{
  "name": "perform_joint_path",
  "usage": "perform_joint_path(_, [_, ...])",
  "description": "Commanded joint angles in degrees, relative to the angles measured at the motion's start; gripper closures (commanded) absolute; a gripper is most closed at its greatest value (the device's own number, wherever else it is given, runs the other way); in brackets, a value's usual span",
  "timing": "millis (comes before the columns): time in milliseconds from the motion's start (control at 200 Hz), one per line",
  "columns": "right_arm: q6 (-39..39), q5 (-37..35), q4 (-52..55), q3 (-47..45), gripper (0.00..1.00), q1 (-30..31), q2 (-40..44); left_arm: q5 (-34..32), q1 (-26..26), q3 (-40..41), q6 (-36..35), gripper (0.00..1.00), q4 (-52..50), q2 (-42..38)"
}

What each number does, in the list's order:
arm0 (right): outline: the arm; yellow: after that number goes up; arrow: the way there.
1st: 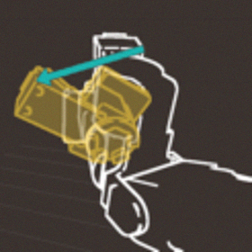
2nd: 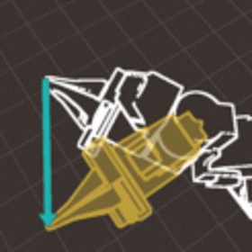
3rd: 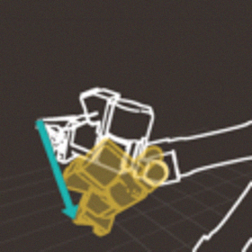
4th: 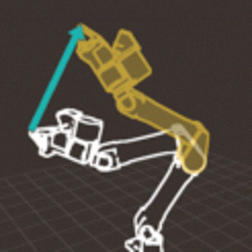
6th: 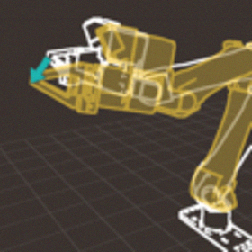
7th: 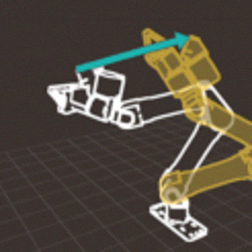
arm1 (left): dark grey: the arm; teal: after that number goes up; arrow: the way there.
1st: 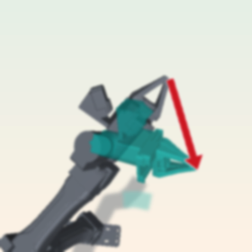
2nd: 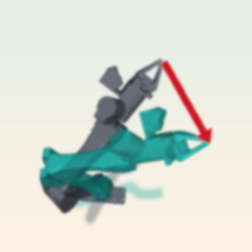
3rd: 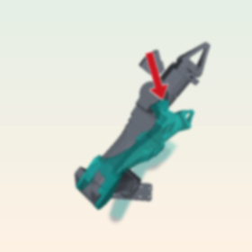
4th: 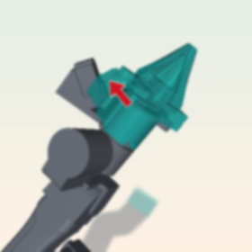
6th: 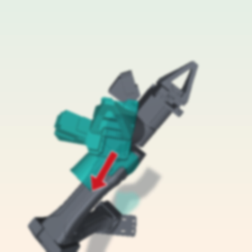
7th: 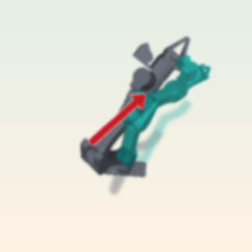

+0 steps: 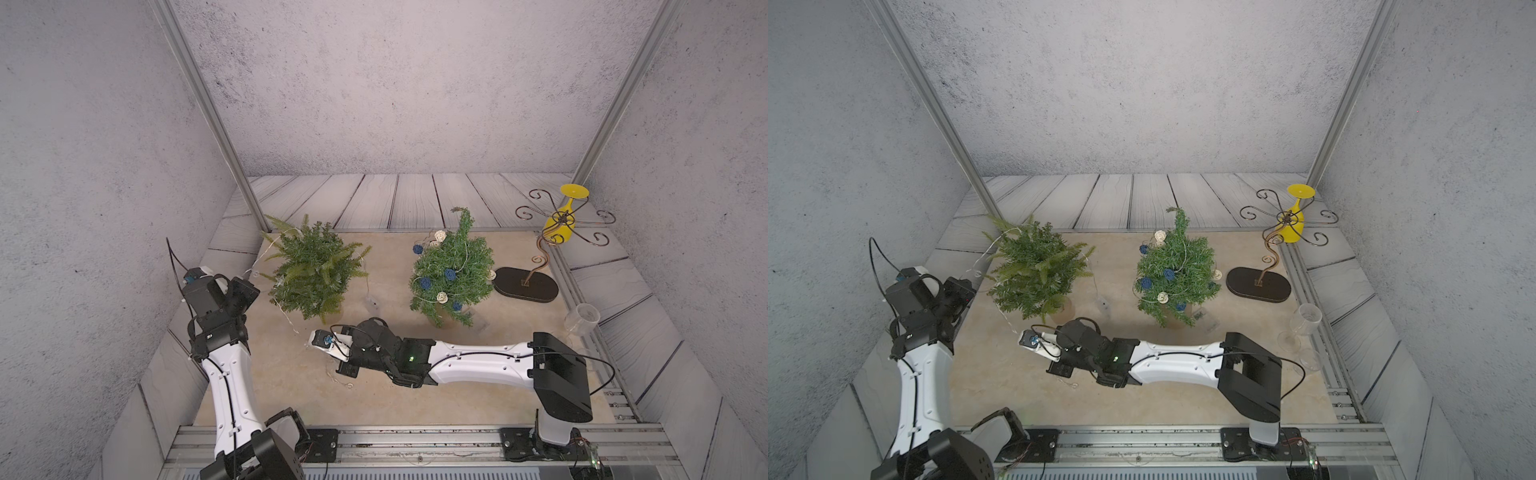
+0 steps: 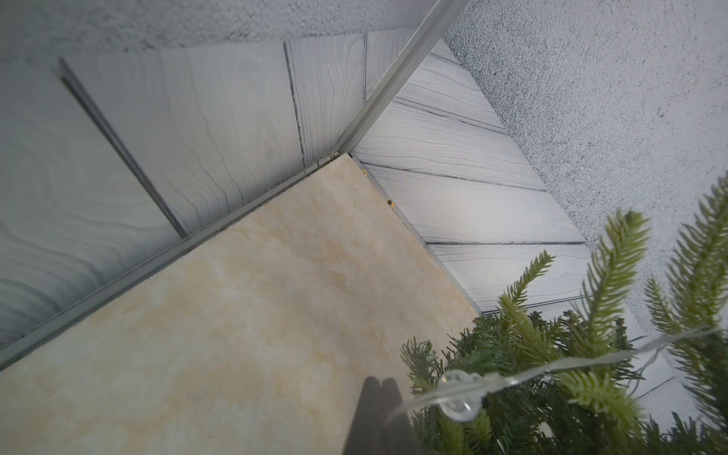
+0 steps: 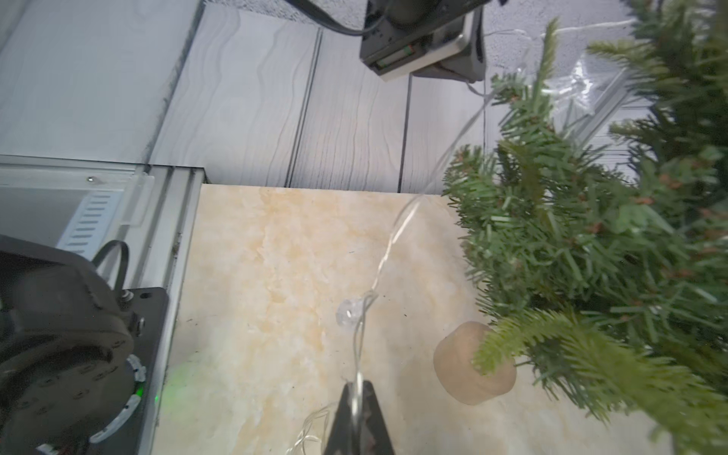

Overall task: Wrap string light around the christmas tree
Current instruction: Wrap the light string around the Christmas tree.

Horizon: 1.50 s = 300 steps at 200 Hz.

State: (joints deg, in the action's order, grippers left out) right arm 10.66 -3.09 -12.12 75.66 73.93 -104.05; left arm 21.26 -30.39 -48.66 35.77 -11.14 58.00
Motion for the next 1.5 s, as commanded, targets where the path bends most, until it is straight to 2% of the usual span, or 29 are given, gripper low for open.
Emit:
perform_joint_path(0, [-2.3, -2.2, -3.5, -1.2, 1.0, -2.3, -0.8, 0.0, -0.7, -0.4, -1.0, 1.0, 1.9, 3.1])
perform_joint_path(85, [-3.6, -0.3, -4.7, -3.8, 1.0, -4.2, 1.0, 3.6, -0.3, -2.0, -0.8, 1.0, 1.6, 6.0])
perform_joint_path(195, [-3.8, -1.0, -6.7, -6.8, 1.0, -5.4, 2.7, 0.5, 1.1, -1.8, -1.5, 1.0, 1.4, 8.2])
perform_joint_path(585, [-4.5, -3.5, -7.7, -9.8, 1.0, -8.6, 4.8, 2.4, 2.7, -0.1, -1.2, 1.0, 2.7, 8.9])
perform_joint_path(666, [-4.5, -4.2, -7.5, -10.2, 1.0, -9.0, 5.2, 0.7, 2.7, 1.2, -1.1, 0.96, 3.3, 7.0])
perform_joint_path(731, [-4.6, -4.2, -7.7, -10.4, 1.0, -9.4, 5.1, 0.0, 2.8, 2.2, -0.9, 0.89, 4.2, 6.3])
perform_joint_path(811, [-4.8, -3.7, -7.7, -10.4, 1.0, -9.6, 4.7, 0.6, 2.7, 2.6, -0.6, 0.76, 4.5, 5.8])
perform_joint_path(871, [-5.2, -2.8, -8.1, -10.5, 1.0, -9.6, 4.7, 1.1, 2.7, 2.4, -0.5, 0.76, 4.2, 5.0])
perform_joint_path(976, [-5.9, -1.6, -7.8, -10.1, 1.0, -9.5, 4.5, -2.0, 2.7, 2.9, -0.2, 0.75, 4.6, 3.1])
perform_joint_path(1051, [-6.0, -1.4, -8.0, -10.0, 1.0, -9.5, 3.8, -1.0, 2.6, 3.9, 0.8, 0.73, 6.5, 2.1])
perform_joint_path(1086, [-6.2, -1.2, -8.2, -9.9, 1.0, -9.4, 3.2, -0.1, 2.5, 4.1, 1.1, 0.69, 7.0, 1.9])
perform_joint_path(1166, [-6.4, -0.7, -7.7, -8.5, 1.0, -9.5, 1.1, 0.3, 2.5, 3.9, 1.0, 0.45, 6.8, 1.4])
perform_joint_path(1281, [-7.4, -0.5, -8.1, -7.5, 1.0, -9.9, 0.2, -3.2, 2.5, 3.5, 0.5, 0.15, 3.6, -1.4])
perform_joint_path(1336, [-8.4, 0.2, -8.5, -7.3, 1.0, -10.4, 0.0, -5.4, 2.5, 3.0, -0.3, 0.05, 1.5, -3.0])
perform_joint_path(1496, [-10.7, 2.8, -7.2, -5.4, 1.0, -12.6, -1.5, -7.5, 2.2, 2.2, -0.7, 0.03, -1.8, -6.2])
